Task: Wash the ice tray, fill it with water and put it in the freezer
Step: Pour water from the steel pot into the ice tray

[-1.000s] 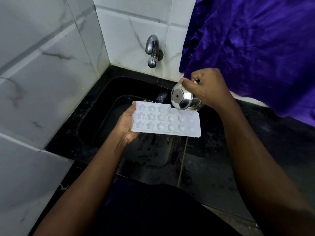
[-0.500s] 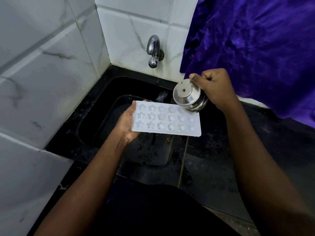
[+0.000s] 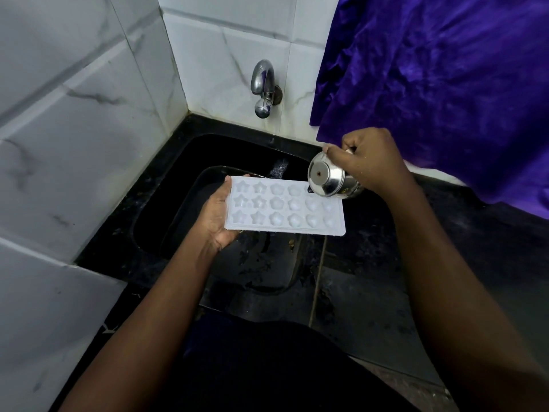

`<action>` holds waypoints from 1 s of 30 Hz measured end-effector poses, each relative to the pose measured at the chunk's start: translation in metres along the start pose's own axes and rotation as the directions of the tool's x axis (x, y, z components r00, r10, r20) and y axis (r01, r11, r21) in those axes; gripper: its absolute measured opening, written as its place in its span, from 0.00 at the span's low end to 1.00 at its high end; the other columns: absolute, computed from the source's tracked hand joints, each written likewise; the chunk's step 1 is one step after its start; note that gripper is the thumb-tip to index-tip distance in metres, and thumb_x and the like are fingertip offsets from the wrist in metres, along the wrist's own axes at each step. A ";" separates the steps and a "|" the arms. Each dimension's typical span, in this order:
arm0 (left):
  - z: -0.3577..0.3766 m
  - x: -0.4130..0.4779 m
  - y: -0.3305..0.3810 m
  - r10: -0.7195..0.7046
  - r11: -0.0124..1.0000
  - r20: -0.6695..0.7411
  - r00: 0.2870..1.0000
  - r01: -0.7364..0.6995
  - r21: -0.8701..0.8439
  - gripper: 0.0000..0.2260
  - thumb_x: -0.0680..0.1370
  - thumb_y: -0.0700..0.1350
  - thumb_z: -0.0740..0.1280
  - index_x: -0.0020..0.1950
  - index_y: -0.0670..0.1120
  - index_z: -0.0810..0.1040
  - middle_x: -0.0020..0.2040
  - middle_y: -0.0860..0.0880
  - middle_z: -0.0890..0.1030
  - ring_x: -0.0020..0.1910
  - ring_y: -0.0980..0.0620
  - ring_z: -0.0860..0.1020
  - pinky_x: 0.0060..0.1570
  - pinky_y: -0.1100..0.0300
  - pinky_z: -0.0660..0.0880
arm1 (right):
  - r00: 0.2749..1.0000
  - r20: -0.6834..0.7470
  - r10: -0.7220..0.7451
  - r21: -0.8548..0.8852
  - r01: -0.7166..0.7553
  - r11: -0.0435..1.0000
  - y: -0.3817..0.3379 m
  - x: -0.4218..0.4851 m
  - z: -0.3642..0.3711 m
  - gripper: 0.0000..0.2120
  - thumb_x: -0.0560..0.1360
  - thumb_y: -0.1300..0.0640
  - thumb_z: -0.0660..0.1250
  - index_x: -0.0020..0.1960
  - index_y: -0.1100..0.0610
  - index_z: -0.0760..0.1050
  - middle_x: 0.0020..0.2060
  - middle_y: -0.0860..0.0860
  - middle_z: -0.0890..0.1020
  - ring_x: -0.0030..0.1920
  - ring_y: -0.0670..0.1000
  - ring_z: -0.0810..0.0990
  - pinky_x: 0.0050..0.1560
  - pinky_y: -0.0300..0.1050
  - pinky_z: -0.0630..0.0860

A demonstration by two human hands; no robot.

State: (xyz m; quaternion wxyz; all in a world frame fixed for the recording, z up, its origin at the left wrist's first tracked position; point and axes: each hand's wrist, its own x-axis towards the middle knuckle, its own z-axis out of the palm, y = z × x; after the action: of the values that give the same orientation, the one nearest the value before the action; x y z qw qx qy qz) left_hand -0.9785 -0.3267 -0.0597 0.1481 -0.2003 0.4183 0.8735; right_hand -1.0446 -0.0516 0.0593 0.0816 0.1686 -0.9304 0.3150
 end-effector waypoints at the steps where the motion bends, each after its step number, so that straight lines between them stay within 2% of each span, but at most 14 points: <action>1: 0.000 0.000 0.000 0.000 1.000 -0.002 1.000 0.000 0.003 0.21 0.87 0.62 0.58 0.64 0.49 0.83 0.64 0.43 0.86 0.59 0.42 0.87 0.47 0.44 0.85 | 1.000 0.006 -0.003 -0.015 0.004 1.000 0.000 0.000 0.001 0.26 0.79 0.46 0.72 0.29 0.58 0.66 0.24 0.51 0.67 0.27 0.49 0.64 0.32 0.44 0.61; 6: 0.001 -0.001 0.001 0.006 1.000 -0.004 1.000 -0.006 0.020 0.21 0.87 0.62 0.57 0.63 0.49 0.83 0.64 0.43 0.86 0.60 0.41 0.87 0.48 0.44 0.85 | 1.000 0.013 -0.028 -0.044 0.028 0.999 -0.005 0.003 0.000 0.26 0.79 0.46 0.71 0.30 0.61 0.69 0.24 0.54 0.69 0.27 0.49 0.65 0.32 0.43 0.60; 10: 0.000 -0.001 0.001 0.013 1.000 -0.017 1.000 -0.013 0.024 0.22 0.87 0.62 0.57 0.64 0.50 0.83 0.65 0.43 0.85 0.62 0.40 0.85 0.54 0.41 0.83 | 0.999 -0.007 -0.048 -0.040 0.047 0.998 -0.006 0.004 -0.004 0.26 0.80 0.47 0.71 0.31 0.62 0.70 0.25 0.58 0.71 0.27 0.49 0.65 0.32 0.41 0.61; 15: 0.003 -0.004 0.004 -0.001 1.000 -0.013 1.000 0.001 0.029 0.22 0.87 0.62 0.57 0.61 0.51 0.84 0.64 0.43 0.86 0.57 0.41 0.87 0.41 0.46 0.85 | 0.999 0.009 -0.035 -0.031 0.036 0.999 -0.003 0.005 0.002 0.27 0.79 0.46 0.71 0.30 0.62 0.69 0.24 0.54 0.68 0.27 0.49 0.64 0.32 0.43 0.61; 20: 0.005 -0.005 0.007 -0.023 1.000 -0.019 1.000 0.023 0.004 0.21 0.87 0.62 0.57 0.59 0.51 0.85 0.63 0.43 0.87 0.57 0.39 0.85 0.34 0.49 0.83 | 0.997 -0.016 0.074 0.194 -0.069 0.979 0.010 0.005 -0.001 0.28 0.78 0.48 0.74 0.28 0.58 0.65 0.22 0.45 0.66 0.25 0.44 0.64 0.30 0.42 0.64; 24: 0.003 -0.006 0.010 -0.014 1.000 -0.024 1.000 0.014 -0.004 0.22 0.87 0.62 0.55 0.58 0.51 0.85 0.60 0.44 0.88 0.54 0.41 0.88 0.37 0.47 0.85 | 0.987 -0.051 0.153 0.372 -0.123 0.920 0.023 0.005 -0.012 0.29 0.78 0.49 0.75 0.30 0.64 0.64 0.25 0.56 0.67 0.27 0.52 0.65 0.32 0.45 0.65; 27: 0.000 -0.006 0.009 -0.006 1.000 -0.027 1.000 0.006 -0.006 0.22 0.88 0.61 0.55 0.59 0.50 0.84 0.59 0.44 0.88 0.53 0.43 0.89 0.40 0.45 0.85 | 0.985 -0.063 0.163 0.393 -0.125 0.911 0.028 0.003 -0.018 0.29 0.79 0.51 0.74 0.31 0.66 0.65 0.25 0.56 0.68 0.27 0.51 0.66 0.31 0.43 0.66; 30: -0.002 -0.005 0.008 -0.002 1.000 -0.029 1.000 0.002 -0.012 0.22 0.87 0.61 0.56 0.61 0.49 0.84 0.62 0.43 0.87 0.55 0.42 0.88 0.43 0.44 0.86 | 0.988 -0.039 0.153 0.342 -0.131 0.931 0.033 0.001 -0.017 0.27 0.78 0.49 0.75 0.30 0.62 0.67 0.25 0.54 0.70 0.27 0.51 0.67 0.32 0.44 0.68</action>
State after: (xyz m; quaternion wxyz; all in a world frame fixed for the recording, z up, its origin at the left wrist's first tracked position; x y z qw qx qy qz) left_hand -0.9767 -0.3339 -0.0531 0.1419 -0.2142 0.4149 0.8728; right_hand -1.0567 -0.0164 0.0543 0.0585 0.1024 -0.8691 0.4804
